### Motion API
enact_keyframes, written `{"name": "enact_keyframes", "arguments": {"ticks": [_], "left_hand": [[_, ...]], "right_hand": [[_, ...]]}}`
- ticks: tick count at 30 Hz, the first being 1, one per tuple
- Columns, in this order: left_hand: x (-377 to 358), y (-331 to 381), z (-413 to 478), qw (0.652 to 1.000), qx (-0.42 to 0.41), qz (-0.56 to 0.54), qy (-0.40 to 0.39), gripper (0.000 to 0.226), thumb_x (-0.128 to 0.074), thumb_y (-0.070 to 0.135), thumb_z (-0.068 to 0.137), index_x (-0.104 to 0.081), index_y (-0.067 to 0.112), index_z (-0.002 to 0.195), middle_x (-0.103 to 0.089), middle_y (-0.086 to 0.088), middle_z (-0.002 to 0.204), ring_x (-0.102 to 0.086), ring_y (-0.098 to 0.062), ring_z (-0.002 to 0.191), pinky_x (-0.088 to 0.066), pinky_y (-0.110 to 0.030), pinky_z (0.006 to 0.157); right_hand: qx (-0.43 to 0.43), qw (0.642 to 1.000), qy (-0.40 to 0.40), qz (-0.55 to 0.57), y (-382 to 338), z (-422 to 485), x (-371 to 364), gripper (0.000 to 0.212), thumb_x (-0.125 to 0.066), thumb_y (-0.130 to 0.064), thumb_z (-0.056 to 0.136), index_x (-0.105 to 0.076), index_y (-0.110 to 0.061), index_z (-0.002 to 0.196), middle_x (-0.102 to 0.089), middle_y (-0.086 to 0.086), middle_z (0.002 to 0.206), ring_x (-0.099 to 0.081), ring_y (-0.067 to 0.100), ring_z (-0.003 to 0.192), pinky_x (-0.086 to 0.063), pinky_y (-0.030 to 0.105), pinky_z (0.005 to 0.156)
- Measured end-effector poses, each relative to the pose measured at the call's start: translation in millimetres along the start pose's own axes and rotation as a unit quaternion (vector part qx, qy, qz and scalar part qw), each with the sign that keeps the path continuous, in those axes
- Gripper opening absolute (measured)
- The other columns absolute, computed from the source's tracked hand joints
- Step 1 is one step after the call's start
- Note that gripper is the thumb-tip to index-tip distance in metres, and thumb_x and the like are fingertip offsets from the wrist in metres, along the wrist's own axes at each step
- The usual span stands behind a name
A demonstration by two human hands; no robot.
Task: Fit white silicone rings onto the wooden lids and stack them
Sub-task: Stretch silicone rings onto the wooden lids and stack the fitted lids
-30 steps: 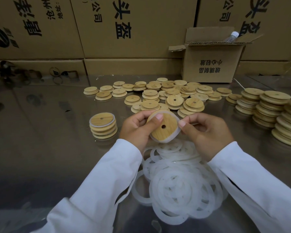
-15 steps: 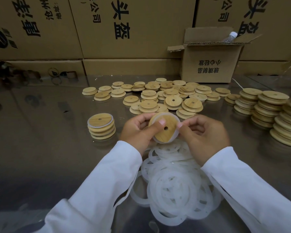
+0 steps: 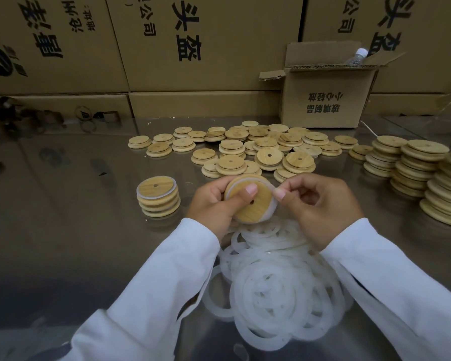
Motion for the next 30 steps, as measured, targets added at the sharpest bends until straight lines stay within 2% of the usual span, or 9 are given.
{"name": "enact_keyframes", "arguments": {"ticks": [5,10,14,16,18,20,23,27,30], "left_hand": [[-2,0,-1,0.999,0.023,-0.027,-0.011,0.041,-0.065,0.026,0.065,-0.067,0.002,0.099,-0.064,-0.017,0.09,-0.064,-0.023,0.081,-0.057,-0.033,0.069],[-2,1,-1,0.999,0.023,-0.031,-0.006,0.035,-0.066,0.024,0.066,-0.068,0.004,0.095,-0.064,-0.019,0.091,-0.064,-0.027,0.083,-0.056,-0.039,0.074],[2,3,-1,1.0,0.003,-0.021,0.016,0.028,-0.074,0.021,0.069,-0.07,0.006,0.093,-0.067,-0.024,0.094,-0.064,-0.036,0.09,-0.053,-0.047,0.086],[3,4,-1,0.999,-0.002,-0.015,0.03,0.034,-0.075,0.024,0.068,-0.069,0.005,0.096,-0.067,-0.024,0.098,-0.064,-0.037,0.095,-0.051,-0.047,0.088],[5,5,-1,0.999,-0.01,-0.016,0.039,0.037,-0.069,0.029,0.064,-0.069,0.008,0.095,-0.07,-0.016,0.092,-0.066,-0.029,0.088,-0.054,-0.041,0.083],[5,4,-1,0.999,-0.006,-0.025,0.045,0.036,-0.066,0.031,0.064,-0.068,0.01,0.093,-0.07,-0.009,0.084,-0.067,-0.022,0.081,-0.056,-0.037,0.076],[3,-4,-2,0.998,0.015,-0.028,0.051,0.026,-0.066,0.025,0.07,-0.068,0.01,0.091,-0.07,-0.008,0.08,-0.067,-0.023,0.079,-0.056,-0.042,0.078],[1,-5,-2,0.999,0.022,0.002,0.038,0.027,-0.07,0.025,0.064,-0.069,0.012,0.087,-0.071,-0.01,0.082,-0.067,-0.025,0.081,-0.054,-0.046,0.082],[2,-6,-1,0.998,0.016,0.048,0.033,0.01,-0.07,0.016,0.075,-0.072,0.015,0.085,-0.072,-0.011,0.084,-0.067,-0.026,0.082,-0.052,-0.047,0.087]], "right_hand": [[0.002,1.0,-0.022,-0.001,-2,0,-5,0.021,-0.065,-0.017,0.082,-0.061,-0.026,0.063,-0.054,-0.01,0.058,-0.047,0.001,0.056,-0.037,0.009,0.055],[0.004,0.999,-0.03,0.016,-3,0,-9,0.022,-0.064,-0.016,0.083,-0.06,-0.025,0.064,-0.056,-0.008,0.061,-0.048,0.004,0.06,-0.041,0.015,0.06],[-0.005,0.996,-0.018,0.092,-4,-3,-9,0.019,-0.065,-0.013,0.082,-0.063,-0.024,0.067,-0.061,-0.002,0.066,-0.055,0.016,0.067,-0.049,0.029,0.066],[-0.012,0.992,-0.009,0.127,-4,-5,-9,0.016,-0.066,-0.012,0.081,-0.064,-0.023,0.069,-0.064,-0.003,0.068,-0.058,0.015,0.068,-0.051,0.025,0.067],[-0.022,0.989,-0.007,0.146,-2,-7,-11,0.013,-0.067,-0.012,0.079,-0.065,-0.022,0.07,-0.064,-0.005,0.068,-0.06,0.016,0.068,-0.051,0.022,0.067],[-0.034,0.989,-0.009,0.146,0,-9,-15,0.011,-0.068,-0.013,0.079,-0.064,-0.02,0.071,-0.065,-0.003,0.069,-0.062,0.02,0.07,-0.052,0.024,0.068],[-0.052,0.99,0.004,0.133,6,-9,-15,0.013,-0.068,-0.013,0.079,-0.063,-0.02,0.069,-0.064,-0.002,0.068,-0.063,0.021,0.069,-0.052,0.028,0.067],[-0.054,0.991,0.009,0.123,9,-6,-12,0.015,-0.069,-0.012,0.078,-0.063,-0.02,0.066,-0.065,-0.006,0.061,-0.061,0.01,0.062,-0.051,0.021,0.061],[-0.056,0.991,0.003,0.125,10,-6,-12,0.016,-0.071,-0.011,0.075,-0.065,-0.02,0.063,-0.064,-0.01,0.057,-0.059,0.002,0.057,-0.047,0.011,0.055]]}}
Point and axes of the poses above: each hand's wrist, its own z-axis towards the middle knuckle, its own x-axis out of the back of the hand, y = z × x, the point moved 9 cm from there along z, towards the middle knuckle
